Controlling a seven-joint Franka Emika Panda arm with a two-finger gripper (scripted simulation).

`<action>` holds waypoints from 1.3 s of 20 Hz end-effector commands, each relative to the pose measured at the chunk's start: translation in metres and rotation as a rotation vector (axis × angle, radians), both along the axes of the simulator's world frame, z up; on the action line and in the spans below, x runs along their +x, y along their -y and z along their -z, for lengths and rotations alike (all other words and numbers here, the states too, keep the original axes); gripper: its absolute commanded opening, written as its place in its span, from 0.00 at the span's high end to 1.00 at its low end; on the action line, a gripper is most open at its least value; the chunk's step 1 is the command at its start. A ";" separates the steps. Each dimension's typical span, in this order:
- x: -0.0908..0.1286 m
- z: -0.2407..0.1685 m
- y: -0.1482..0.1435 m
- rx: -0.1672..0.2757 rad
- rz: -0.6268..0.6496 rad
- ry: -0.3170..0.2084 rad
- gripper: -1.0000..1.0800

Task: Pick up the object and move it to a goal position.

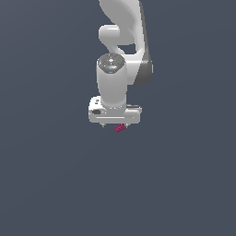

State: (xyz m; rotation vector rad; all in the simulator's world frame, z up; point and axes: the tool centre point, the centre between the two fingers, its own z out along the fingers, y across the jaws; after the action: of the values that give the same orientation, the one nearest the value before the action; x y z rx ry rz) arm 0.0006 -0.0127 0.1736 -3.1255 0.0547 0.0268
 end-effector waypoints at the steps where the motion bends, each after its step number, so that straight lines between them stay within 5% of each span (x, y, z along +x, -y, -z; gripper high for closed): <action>1: 0.000 0.000 0.000 0.000 0.000 0.000 0.04; 11: 0.002 -0.005 0.043 -0.026 0.053 0.017 0.04; 26: -0.005 0.008 0.033 -0.021 0.140 0.015 0.04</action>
State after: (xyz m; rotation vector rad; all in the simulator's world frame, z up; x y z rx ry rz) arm -0.0026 -0.0476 0.1682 -3.1372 0.2459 0.0002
